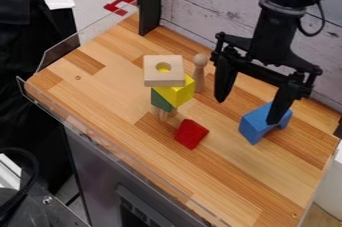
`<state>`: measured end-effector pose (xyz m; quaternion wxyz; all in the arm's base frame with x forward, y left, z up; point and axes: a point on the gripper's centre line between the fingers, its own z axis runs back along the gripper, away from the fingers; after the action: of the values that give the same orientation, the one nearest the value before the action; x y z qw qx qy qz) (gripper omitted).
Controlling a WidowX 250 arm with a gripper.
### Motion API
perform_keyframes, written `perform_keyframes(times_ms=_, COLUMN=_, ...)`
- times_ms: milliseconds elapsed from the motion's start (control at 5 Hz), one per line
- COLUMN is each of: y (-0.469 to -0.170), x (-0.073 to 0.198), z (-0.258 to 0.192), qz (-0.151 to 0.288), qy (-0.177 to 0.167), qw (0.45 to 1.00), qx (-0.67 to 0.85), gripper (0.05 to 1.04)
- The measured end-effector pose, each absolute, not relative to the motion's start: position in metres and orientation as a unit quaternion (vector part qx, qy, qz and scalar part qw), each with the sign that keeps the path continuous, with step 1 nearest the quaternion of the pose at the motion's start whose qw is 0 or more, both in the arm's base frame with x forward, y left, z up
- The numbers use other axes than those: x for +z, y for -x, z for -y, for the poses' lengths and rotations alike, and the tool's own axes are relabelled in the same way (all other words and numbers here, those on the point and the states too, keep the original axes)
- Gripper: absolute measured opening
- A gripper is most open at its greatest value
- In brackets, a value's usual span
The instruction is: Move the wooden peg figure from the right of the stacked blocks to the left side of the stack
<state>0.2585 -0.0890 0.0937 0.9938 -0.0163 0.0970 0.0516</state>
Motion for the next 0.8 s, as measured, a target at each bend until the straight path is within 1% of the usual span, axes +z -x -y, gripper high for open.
perform_keyframes(times_ms=200, y=-0.255, x=0.086, z=0.088, qz=-0.111, qy=0.011, qw=0.992, qx=0.052, gripper=0.998)
perform_keyframes(times_ms=400, y=-0.265, x=0.1, z=0.083, qz=-0.108, qy=0.01, qw=0.993, qx=0.043, gripper=0.998)
perform_keyframes(times_ms=600, y=-0.273, x=0.111, z=0.059, qz=-0.117, qy=0.027, qw=0.991, qx=0.056, gripper=0.998)
perform_keyframes(times_ms=800, y=-0.286, x=0.124, z=0.046, qz=-0.099, qy=0.036, qw=0.993, qx=0.061, gripper=0.998)
